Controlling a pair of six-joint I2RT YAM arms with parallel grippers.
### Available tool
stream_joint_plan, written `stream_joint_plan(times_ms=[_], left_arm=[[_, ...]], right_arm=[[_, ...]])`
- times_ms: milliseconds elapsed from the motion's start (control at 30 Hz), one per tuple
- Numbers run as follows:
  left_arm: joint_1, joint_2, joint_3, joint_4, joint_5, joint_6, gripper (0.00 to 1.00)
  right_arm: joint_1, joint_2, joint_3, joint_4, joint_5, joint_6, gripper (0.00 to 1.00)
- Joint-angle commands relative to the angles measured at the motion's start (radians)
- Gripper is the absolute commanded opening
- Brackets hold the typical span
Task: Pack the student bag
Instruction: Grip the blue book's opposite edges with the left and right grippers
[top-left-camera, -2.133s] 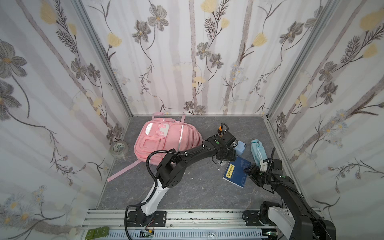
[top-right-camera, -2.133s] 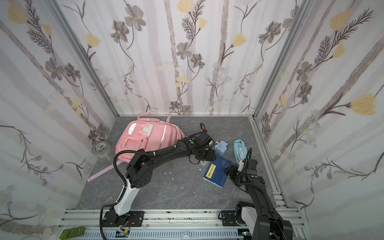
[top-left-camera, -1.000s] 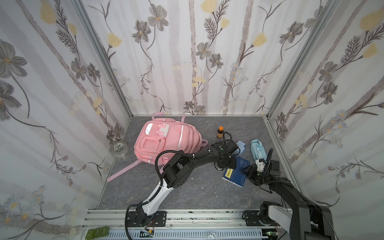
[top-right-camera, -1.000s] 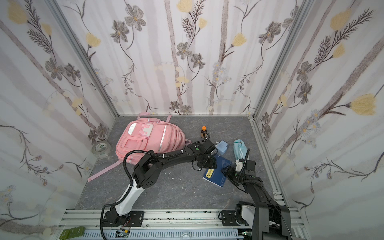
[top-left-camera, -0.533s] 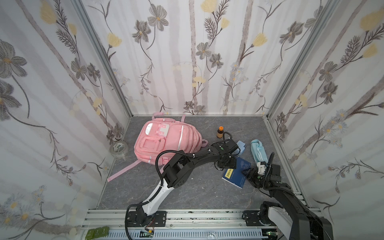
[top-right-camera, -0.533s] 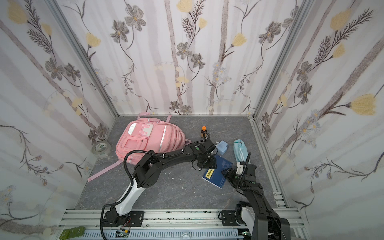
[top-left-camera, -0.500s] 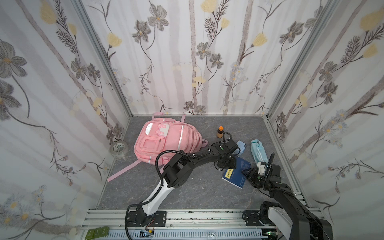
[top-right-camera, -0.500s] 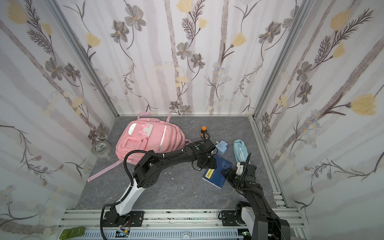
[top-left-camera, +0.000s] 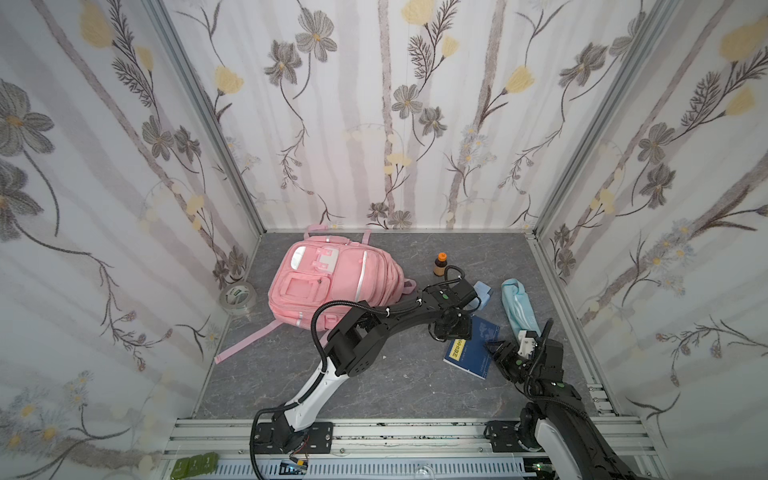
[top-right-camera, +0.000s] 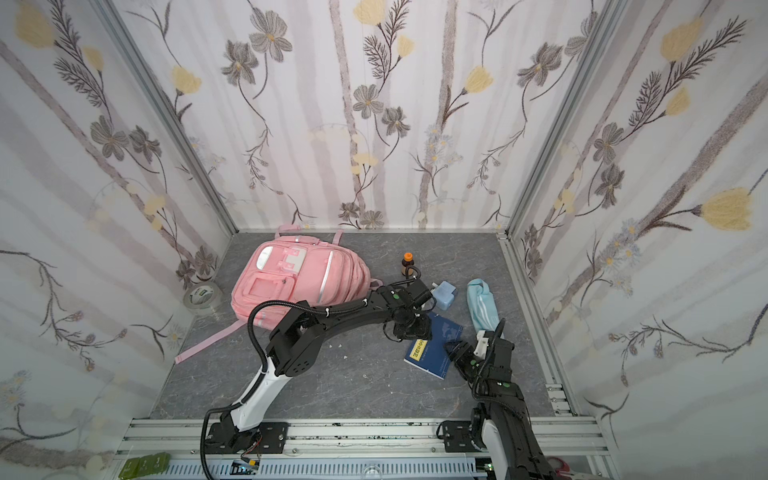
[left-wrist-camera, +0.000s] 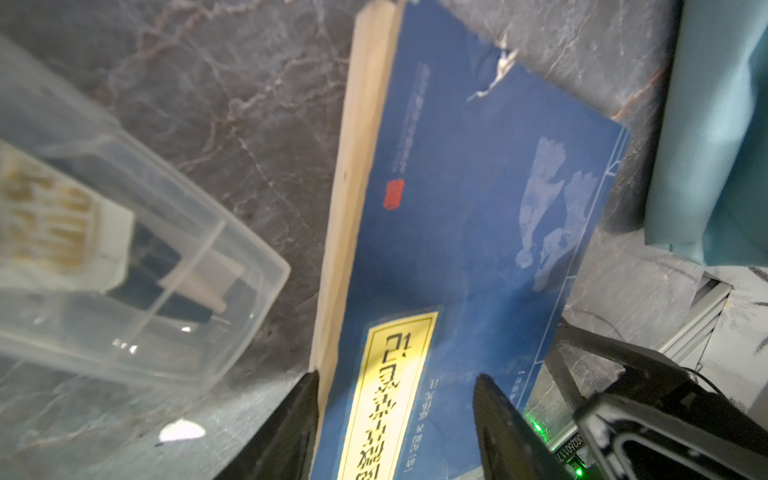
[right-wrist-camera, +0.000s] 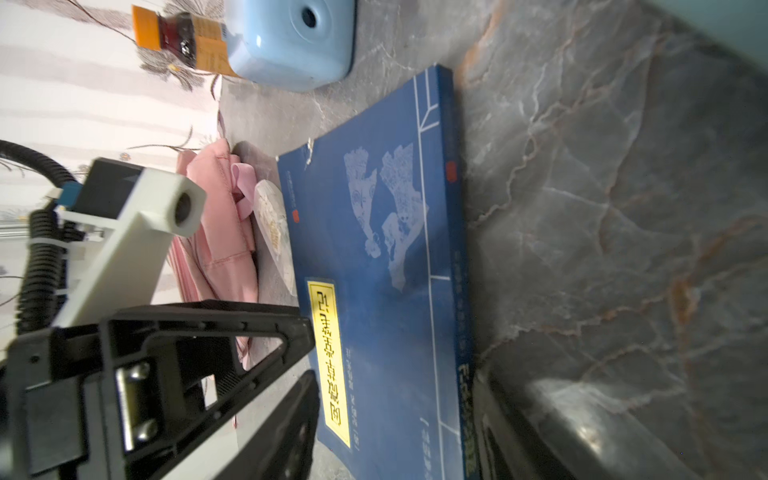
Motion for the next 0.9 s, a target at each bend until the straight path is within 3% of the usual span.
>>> stream_joint_plan(times_ms=[0, 333, 567, 867], left_arm=[[-0.011, 0.022, 0.005, -0.095, 0.028, -0.033, 0.62], [-0.028, 0.002, -0.043, -0.014, -0.049, -0.073, 0.62], [-0.03, -0.066, -0.143, 0.053, -0.084, -0.08, 0.62], [-0.023, -0.091, -0.144, 0.077, -0.092, -0.012, 0.62]], right_arm=[[0.003, -0.063, -0.012, 0.016, -0.052, 0.038, 0.57], [0.004, -0.22, -0.061, -0.152, -0.091, 0.005, 0.53], [0.018, -0.173, -0.027, -0.175, -0.088, -0.036, 0.52], [0.029, -0.15, 0.001, -0.186, -0.065, -0.056, 0.53]])
